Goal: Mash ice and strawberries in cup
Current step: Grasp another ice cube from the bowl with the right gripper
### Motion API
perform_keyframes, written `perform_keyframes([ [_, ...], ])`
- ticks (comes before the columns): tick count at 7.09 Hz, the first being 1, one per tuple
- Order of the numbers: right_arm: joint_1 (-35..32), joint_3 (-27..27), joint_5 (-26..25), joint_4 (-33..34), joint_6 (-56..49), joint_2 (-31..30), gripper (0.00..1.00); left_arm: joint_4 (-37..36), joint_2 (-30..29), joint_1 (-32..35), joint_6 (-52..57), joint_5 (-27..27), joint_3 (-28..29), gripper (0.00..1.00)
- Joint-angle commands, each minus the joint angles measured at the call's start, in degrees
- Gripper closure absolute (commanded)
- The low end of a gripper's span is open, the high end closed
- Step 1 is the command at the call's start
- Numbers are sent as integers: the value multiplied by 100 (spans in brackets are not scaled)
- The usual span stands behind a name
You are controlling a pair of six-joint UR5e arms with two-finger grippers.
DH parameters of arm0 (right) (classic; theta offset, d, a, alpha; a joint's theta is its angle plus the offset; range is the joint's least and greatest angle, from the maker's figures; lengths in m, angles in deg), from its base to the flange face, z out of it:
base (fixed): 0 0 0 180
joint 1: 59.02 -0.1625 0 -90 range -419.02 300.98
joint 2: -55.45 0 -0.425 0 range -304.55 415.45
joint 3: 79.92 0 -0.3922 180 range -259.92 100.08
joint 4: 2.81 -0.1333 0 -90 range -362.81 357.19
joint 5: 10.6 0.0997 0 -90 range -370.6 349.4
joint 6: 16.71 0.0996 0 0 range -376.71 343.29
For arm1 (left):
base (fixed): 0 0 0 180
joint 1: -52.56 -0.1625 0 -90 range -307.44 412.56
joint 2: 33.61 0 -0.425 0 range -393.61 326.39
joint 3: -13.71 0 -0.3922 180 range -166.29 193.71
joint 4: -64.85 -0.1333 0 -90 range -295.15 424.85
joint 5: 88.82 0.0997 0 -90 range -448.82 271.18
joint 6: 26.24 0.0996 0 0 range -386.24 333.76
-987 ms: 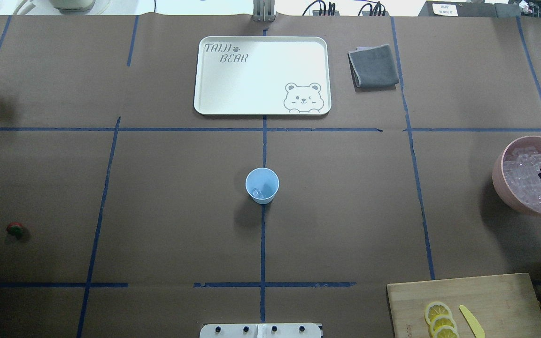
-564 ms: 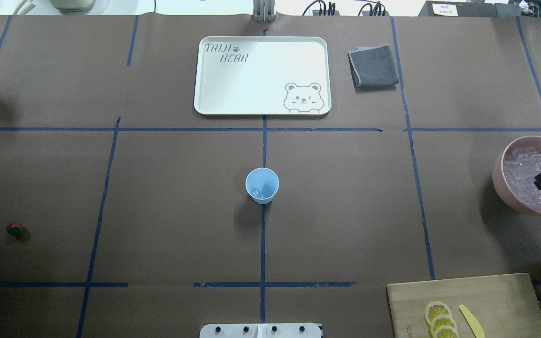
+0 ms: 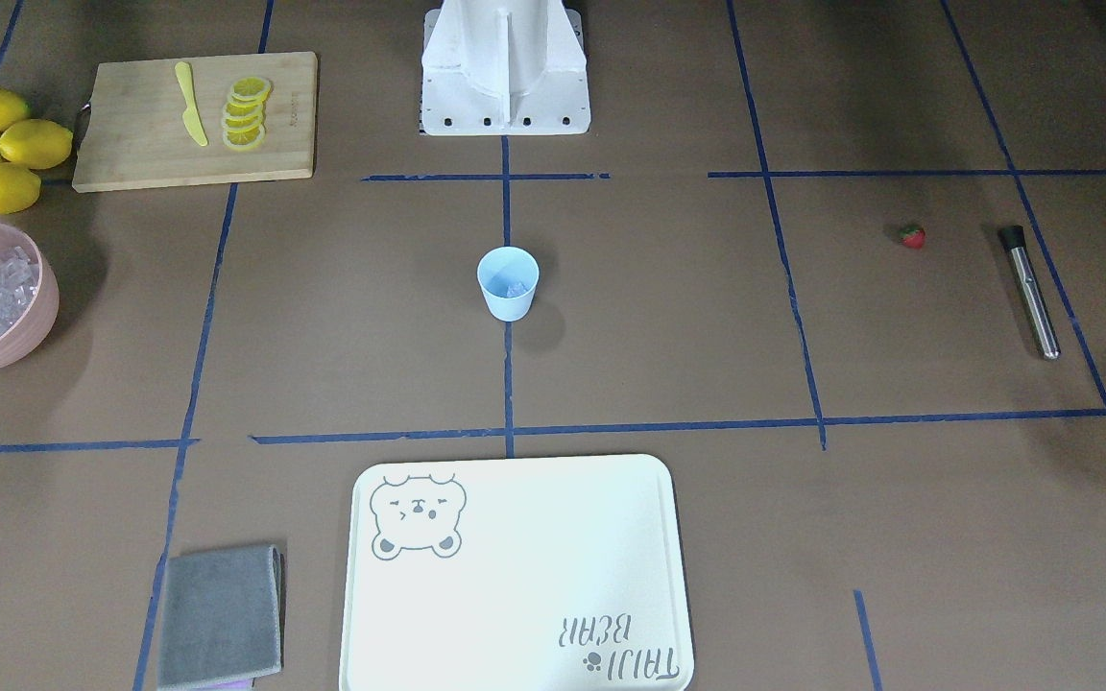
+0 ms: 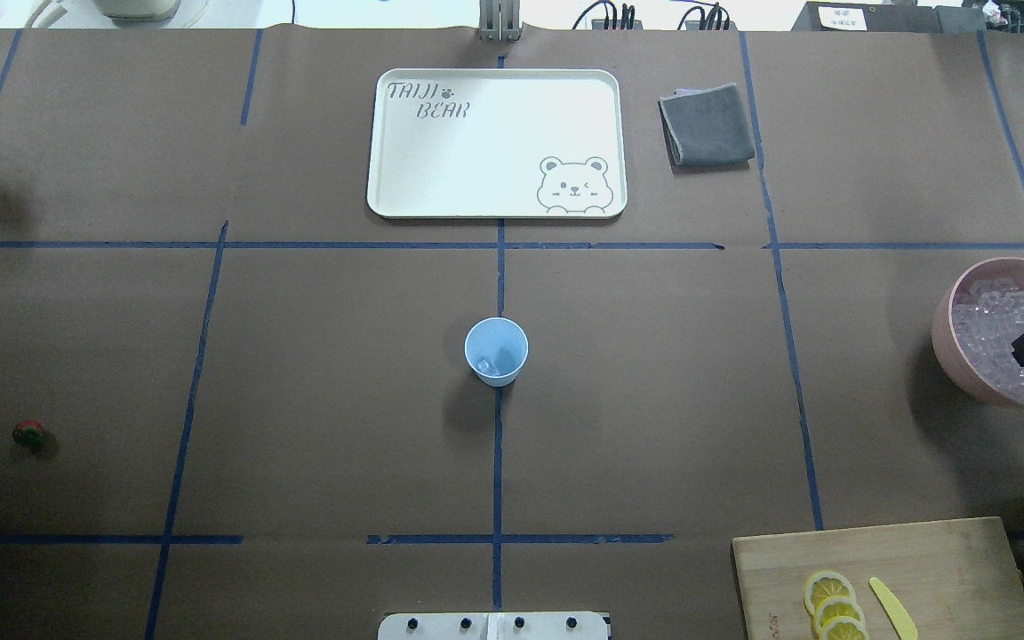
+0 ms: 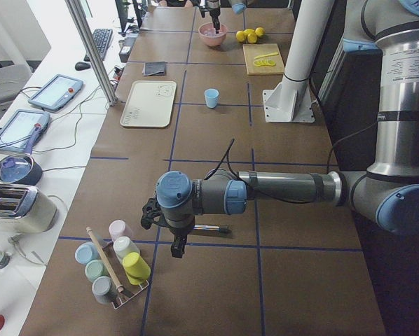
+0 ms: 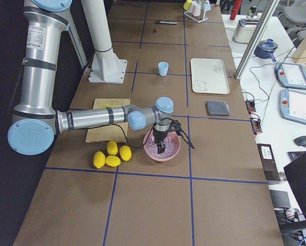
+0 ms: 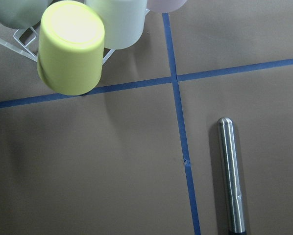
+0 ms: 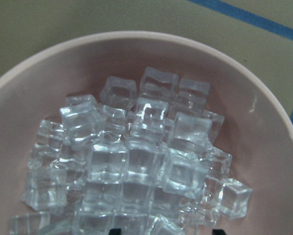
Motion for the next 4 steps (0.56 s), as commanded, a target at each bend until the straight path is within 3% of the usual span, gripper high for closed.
perform_keyframes([
  [1, -8, 18, 7, 0, -28, -14, 82, 8, 0, 0, -2, 0, -9, 0],
  [4, -52, 114, -1, 0, -46, -23, 96, 8, 0, 0, -2, 0, -9, 0],
])
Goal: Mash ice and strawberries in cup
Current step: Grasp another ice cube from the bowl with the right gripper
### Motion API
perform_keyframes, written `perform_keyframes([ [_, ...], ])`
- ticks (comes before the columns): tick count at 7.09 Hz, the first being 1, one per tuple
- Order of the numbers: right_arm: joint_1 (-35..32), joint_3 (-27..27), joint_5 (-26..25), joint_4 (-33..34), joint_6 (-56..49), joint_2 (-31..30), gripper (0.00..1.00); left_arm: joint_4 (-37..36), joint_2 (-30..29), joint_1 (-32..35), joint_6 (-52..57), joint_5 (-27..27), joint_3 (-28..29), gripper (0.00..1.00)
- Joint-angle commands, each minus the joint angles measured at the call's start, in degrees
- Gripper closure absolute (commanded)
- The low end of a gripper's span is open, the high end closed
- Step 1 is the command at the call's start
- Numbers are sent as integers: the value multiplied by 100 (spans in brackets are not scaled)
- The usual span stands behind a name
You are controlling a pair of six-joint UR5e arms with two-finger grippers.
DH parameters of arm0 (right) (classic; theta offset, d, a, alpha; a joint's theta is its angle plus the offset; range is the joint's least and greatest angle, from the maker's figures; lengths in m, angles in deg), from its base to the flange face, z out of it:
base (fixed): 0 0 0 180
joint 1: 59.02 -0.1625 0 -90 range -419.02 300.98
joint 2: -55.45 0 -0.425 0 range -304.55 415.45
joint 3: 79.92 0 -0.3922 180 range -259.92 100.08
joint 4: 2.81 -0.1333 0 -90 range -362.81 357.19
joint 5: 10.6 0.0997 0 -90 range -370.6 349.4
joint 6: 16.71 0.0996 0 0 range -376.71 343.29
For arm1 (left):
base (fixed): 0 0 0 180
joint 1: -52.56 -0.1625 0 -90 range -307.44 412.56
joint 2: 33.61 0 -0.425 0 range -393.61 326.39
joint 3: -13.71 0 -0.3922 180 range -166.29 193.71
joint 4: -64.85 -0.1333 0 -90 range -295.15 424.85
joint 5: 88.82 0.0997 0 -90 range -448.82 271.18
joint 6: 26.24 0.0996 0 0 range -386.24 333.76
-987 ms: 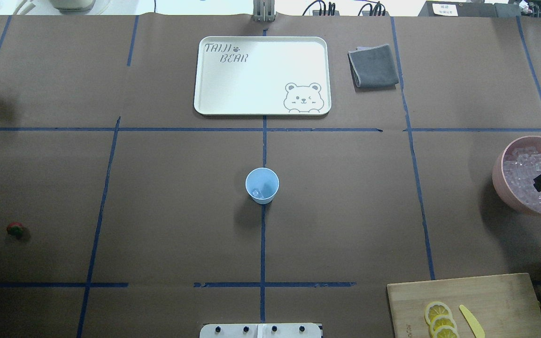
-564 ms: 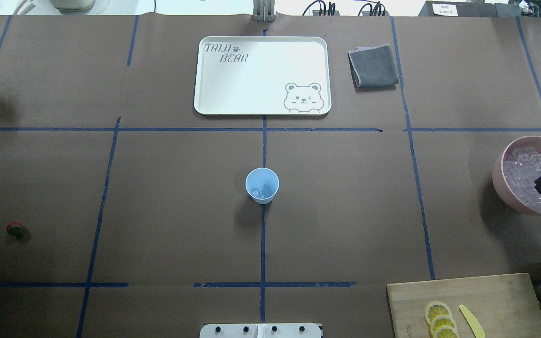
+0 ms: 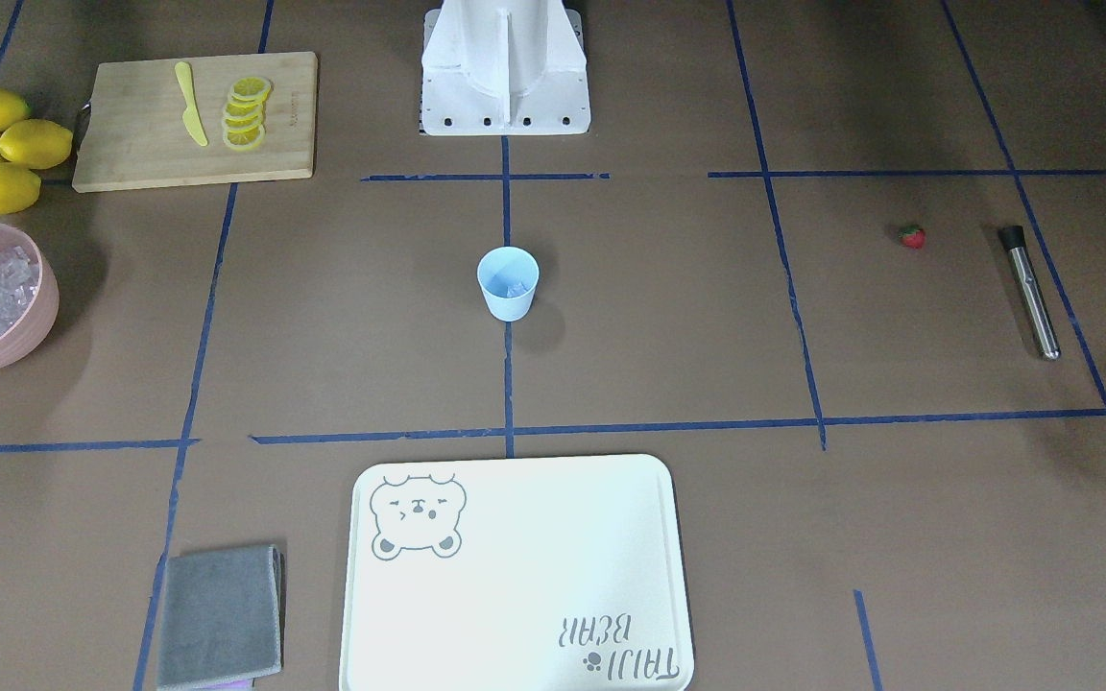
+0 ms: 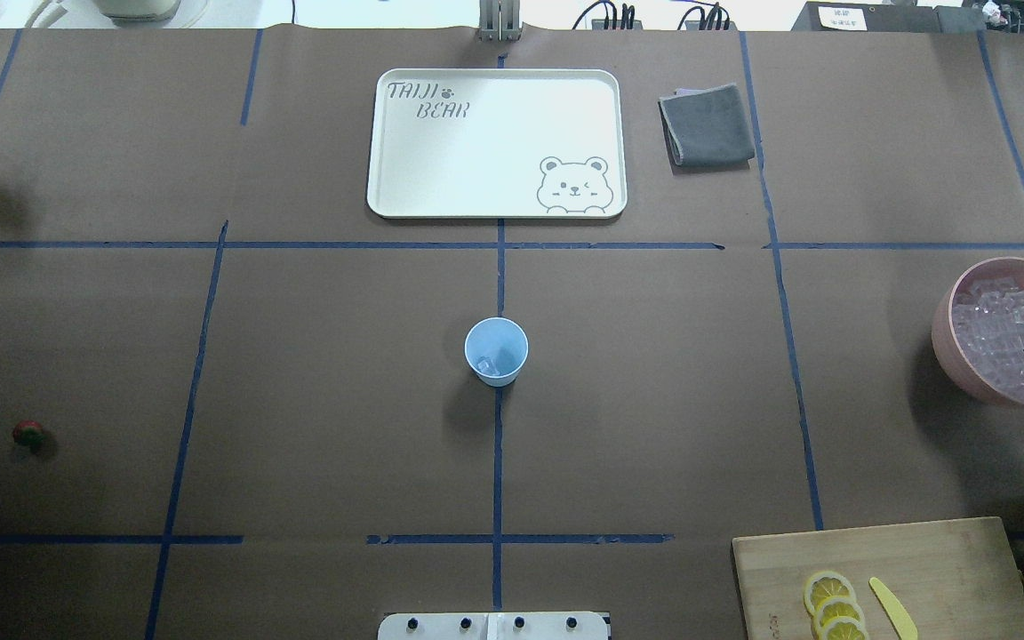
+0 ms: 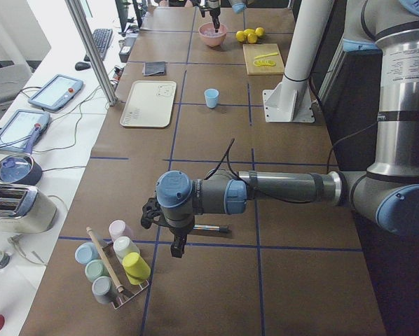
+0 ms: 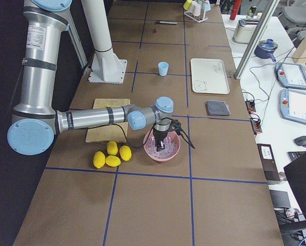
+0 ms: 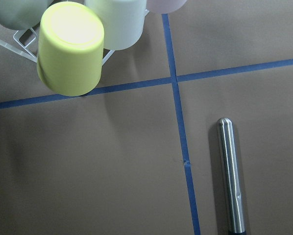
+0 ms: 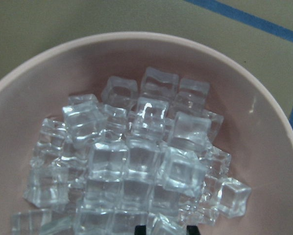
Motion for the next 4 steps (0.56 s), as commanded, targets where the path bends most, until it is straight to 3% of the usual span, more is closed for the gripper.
perform_keyframes([
  [1, -189, 325, 45, 65, 3, 17, 97, 0, 0, 0, 3, 0, -1, 0],
  [3, -305, 1001, 64, 606, 91, 244, 97, 0, 0, 17, 3, 0, -1, 0],
  [4, -296, 1178, 81, 680, 683, 559, 97, -8, 0, 0, -6, 0, -1, 0],
])
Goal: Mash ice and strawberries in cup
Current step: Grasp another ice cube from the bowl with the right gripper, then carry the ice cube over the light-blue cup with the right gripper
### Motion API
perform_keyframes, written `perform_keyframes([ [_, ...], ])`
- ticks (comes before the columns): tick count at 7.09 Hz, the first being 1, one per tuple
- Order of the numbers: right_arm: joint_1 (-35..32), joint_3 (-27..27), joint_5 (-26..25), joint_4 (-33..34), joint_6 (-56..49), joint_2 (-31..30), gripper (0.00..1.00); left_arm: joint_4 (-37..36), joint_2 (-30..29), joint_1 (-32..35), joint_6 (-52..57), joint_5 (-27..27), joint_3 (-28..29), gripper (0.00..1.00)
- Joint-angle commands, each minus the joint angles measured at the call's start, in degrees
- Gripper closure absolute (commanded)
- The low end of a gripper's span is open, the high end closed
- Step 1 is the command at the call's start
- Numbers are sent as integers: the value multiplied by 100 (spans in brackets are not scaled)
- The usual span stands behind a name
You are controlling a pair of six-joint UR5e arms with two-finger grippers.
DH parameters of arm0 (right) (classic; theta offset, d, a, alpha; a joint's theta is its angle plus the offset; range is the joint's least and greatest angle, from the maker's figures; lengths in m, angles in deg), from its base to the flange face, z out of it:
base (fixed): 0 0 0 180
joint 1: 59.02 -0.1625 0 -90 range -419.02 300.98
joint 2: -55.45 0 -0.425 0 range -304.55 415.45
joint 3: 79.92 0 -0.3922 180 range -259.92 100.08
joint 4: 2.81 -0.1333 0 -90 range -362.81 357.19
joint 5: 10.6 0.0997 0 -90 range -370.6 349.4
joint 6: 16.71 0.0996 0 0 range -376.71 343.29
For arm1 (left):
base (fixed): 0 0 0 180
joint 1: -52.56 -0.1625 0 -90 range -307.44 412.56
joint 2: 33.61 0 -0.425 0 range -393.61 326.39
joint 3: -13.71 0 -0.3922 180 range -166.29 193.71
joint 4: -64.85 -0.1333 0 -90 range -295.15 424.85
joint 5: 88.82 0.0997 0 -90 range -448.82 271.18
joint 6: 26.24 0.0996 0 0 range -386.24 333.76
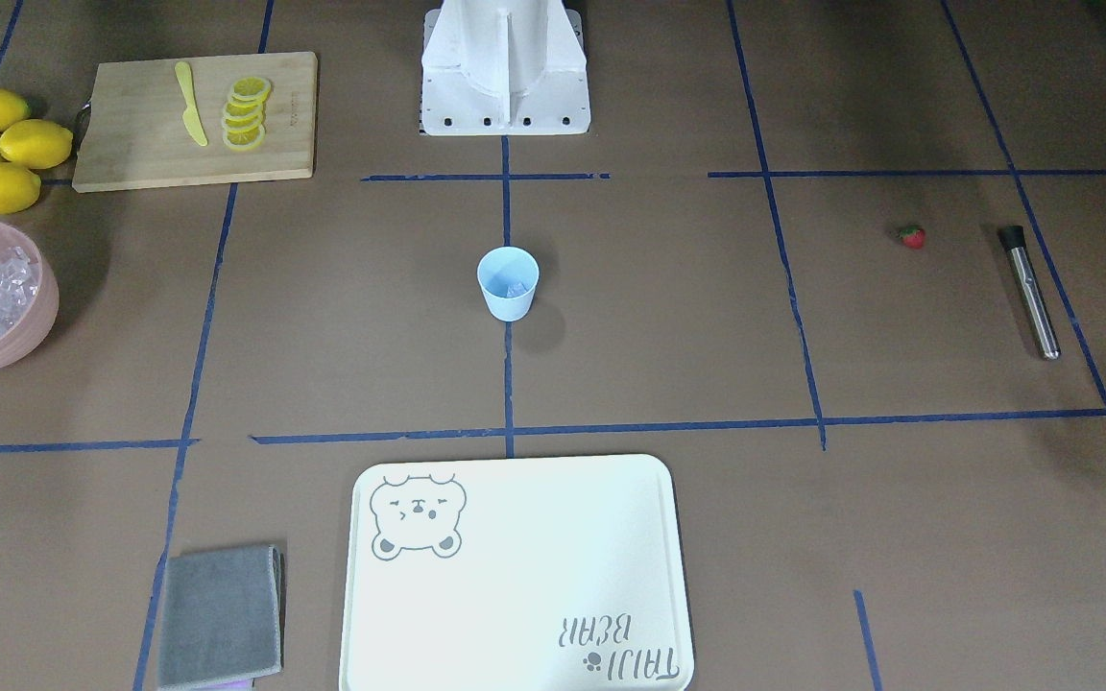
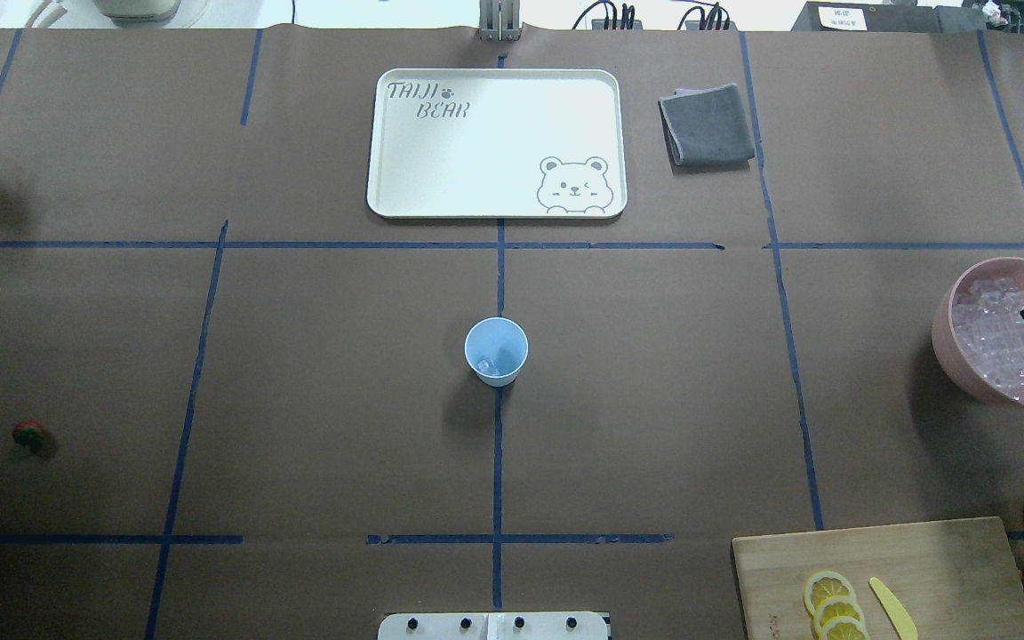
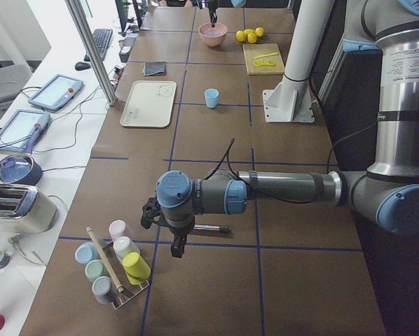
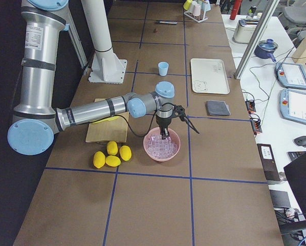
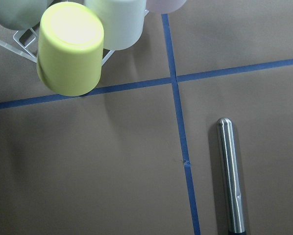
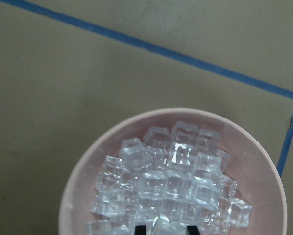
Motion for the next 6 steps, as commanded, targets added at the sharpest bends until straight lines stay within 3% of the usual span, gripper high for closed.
perform_keyframes([
  [1, 169, 286, 22, 166, 990, 713, 100, -5, 0, -7, -7, 0, 0, 0],
  [4, 1248, 225, -118, 201, 2554, 2005, 100, 13, -9, -7, -7, 0, -9, 0],
  [6, 2319, 24, -870, 209, 4124, 2997, 100, 13, -26, -24, 2, 0, -9, 0],
])
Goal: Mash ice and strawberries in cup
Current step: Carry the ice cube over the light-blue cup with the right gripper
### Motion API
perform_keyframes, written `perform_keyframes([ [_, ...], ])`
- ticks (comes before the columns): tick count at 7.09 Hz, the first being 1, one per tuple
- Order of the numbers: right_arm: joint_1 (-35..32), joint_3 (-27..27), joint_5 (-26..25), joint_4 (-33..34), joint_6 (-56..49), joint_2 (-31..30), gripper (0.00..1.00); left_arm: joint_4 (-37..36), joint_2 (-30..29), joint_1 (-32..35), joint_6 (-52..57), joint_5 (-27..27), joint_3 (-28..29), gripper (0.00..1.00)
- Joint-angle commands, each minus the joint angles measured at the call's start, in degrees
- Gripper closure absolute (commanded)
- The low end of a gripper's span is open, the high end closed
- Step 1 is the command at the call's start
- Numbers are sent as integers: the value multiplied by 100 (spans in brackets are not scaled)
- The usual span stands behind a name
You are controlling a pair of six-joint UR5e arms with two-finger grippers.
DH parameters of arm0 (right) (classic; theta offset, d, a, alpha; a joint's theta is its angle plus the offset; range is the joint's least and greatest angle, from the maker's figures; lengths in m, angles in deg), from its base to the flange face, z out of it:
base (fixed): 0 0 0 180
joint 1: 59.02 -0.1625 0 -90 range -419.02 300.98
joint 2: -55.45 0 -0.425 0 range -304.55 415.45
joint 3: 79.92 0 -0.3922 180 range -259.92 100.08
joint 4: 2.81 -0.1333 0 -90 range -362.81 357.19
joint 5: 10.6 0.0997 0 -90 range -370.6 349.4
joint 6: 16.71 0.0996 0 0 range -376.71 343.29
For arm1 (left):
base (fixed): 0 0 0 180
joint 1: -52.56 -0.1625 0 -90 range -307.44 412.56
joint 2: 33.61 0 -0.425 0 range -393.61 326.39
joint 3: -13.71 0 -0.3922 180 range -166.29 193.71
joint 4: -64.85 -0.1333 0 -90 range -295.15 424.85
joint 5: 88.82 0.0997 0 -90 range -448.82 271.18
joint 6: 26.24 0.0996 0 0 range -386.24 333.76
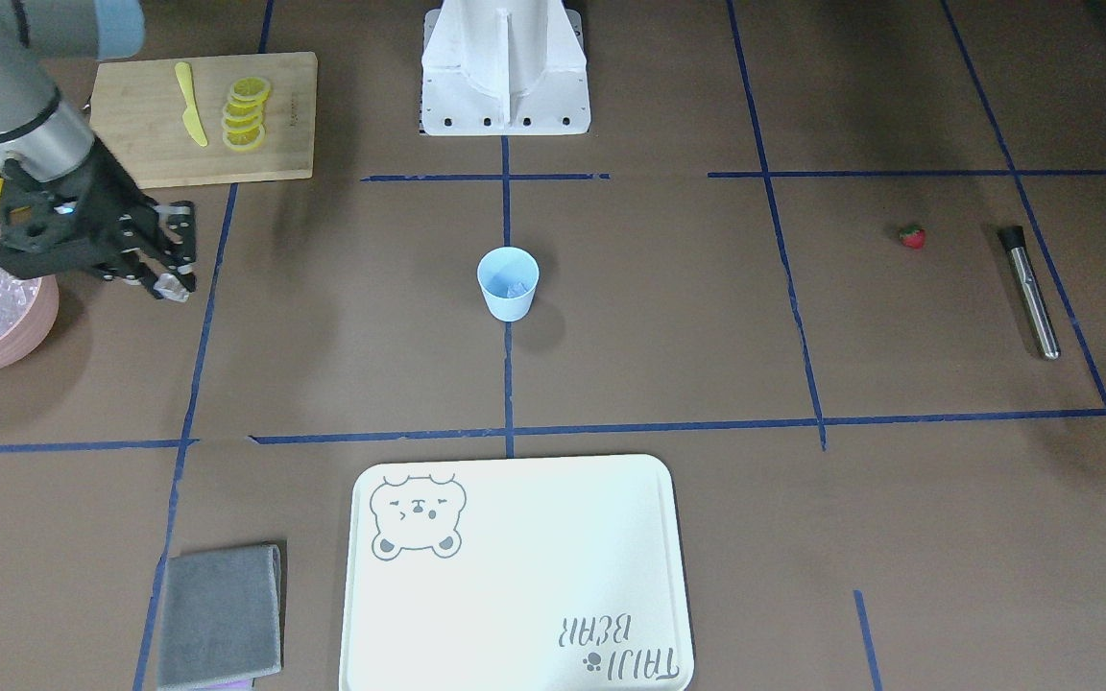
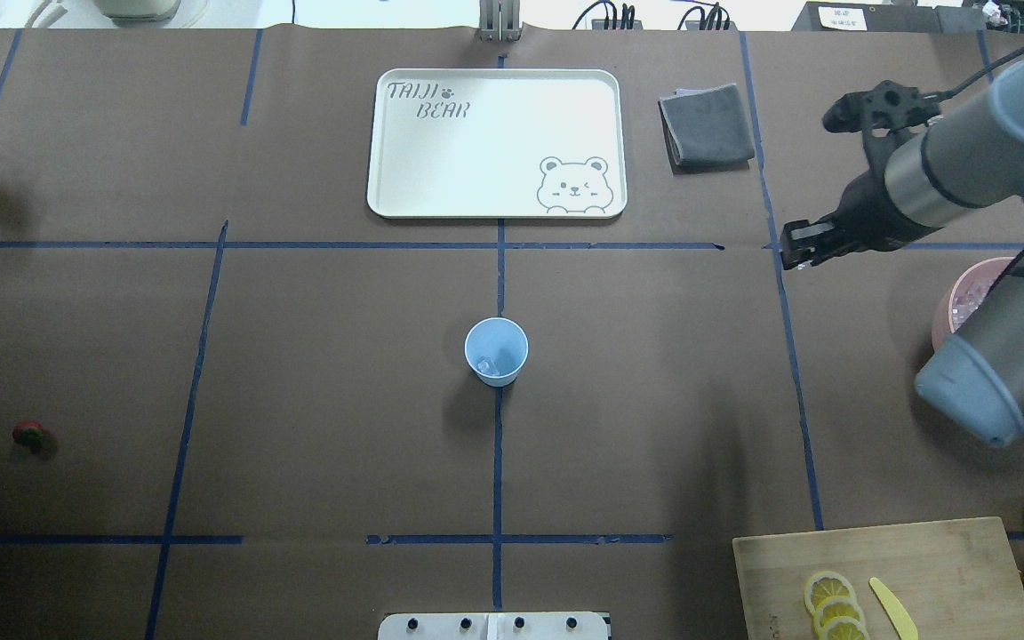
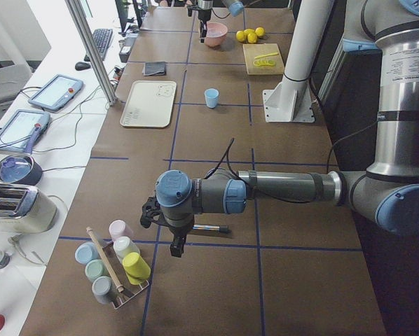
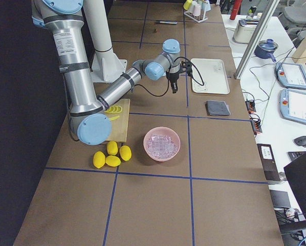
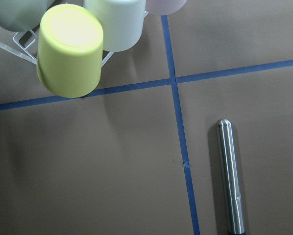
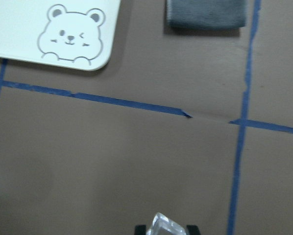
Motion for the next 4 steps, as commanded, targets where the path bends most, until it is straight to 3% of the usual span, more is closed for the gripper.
perform_keyframes([
  [1, 1169, -465, -976, 78, 1649, 1187, 100, 1, -28, -18, 7, 0, 4, 0],
  [2, 1574, -930, -1503, 87, 2142, 1732, 100, 1, -28, -18, -2, 0, 4, 0],
  [4, 1946, -1451, -1798, 87, 2620, 2402, 99, -8, -28, -61, 7, 0, 13, 0],
])
